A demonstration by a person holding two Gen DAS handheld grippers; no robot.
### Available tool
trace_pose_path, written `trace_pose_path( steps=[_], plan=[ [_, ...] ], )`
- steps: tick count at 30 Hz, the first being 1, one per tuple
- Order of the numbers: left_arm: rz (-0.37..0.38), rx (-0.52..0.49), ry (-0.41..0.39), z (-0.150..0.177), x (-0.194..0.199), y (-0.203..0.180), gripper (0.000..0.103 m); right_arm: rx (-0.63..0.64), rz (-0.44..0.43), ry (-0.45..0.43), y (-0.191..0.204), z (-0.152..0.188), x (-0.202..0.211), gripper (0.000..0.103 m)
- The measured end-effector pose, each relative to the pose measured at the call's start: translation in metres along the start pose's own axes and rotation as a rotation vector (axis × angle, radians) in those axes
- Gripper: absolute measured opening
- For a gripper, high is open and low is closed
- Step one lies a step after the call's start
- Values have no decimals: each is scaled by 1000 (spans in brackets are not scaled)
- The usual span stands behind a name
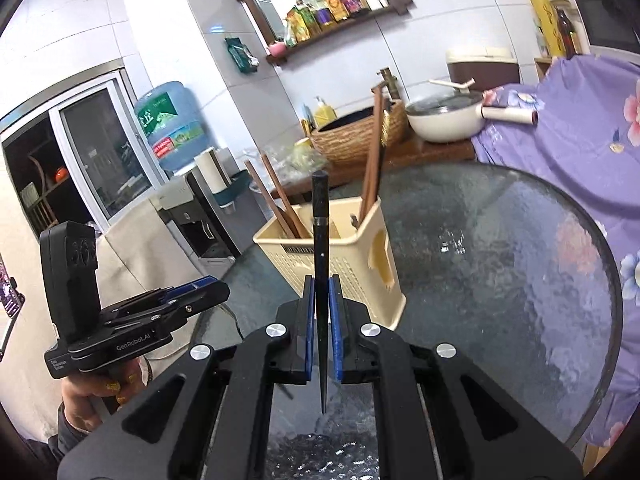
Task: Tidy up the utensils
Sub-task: 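Lift the spoon and black chopstick and lower them into the beige holder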
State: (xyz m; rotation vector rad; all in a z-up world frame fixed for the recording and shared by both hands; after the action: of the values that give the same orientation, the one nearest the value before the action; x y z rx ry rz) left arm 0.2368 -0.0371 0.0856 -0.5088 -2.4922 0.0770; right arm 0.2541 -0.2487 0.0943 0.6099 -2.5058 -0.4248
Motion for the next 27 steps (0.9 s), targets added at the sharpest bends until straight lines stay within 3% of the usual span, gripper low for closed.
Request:
trace_pose_path(
  steps=[13,22,27],
  plan=[
    [22,-43,-91,-65,24,-13,33,102,-7,-53,34,-59,15,8],
    [-23,-23,-214,-128,36,-14,32,140,6,-154,56,-118,25,8],
    [-77,-17,-290,-151,30,-10,33,142,59,-241,60,-147,21,8]
  ],
)
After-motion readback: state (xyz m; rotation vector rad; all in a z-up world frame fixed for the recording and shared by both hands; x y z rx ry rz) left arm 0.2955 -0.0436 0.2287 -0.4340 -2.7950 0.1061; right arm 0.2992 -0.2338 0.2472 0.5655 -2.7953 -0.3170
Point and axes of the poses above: each gripper's, at about its wrist camera, not at the fingertips, and x roughly against the way its jaws point, y to its left, z to its underside, the point moved 1 cm from there along -x, roughly the way its jaws point
